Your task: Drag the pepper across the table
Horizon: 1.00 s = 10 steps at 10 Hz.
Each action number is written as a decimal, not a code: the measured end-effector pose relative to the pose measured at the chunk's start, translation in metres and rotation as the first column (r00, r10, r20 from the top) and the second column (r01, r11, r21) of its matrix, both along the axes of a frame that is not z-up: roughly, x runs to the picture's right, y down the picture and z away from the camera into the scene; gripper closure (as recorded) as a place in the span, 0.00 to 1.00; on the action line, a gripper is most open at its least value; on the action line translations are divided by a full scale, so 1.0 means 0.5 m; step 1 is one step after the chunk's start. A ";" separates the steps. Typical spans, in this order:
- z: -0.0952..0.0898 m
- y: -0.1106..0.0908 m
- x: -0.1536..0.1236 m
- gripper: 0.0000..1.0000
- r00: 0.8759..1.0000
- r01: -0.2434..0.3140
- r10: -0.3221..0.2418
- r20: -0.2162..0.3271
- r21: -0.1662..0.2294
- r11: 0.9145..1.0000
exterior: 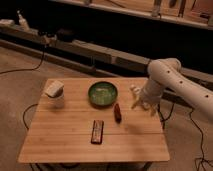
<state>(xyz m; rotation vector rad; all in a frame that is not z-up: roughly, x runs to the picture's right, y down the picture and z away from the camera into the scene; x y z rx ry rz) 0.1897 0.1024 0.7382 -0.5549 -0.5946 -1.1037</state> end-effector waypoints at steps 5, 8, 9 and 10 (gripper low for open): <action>0.096 -0.007 -0.027 0.35 0.990 0.140 -0.140 0.013 0.010 0.990; 0.156 0.005 -0.050 0.35 0.983 0.184 -0.184 -0.013 -0.003 0.983; 0.177 0.002 -0.075 0.35 0.986 0.164 -0.164 0.000 0.007 0.986; 0.190 0.001 -0.094 0.35 0.989 0.148 -0.148 0.013 0.014 0.989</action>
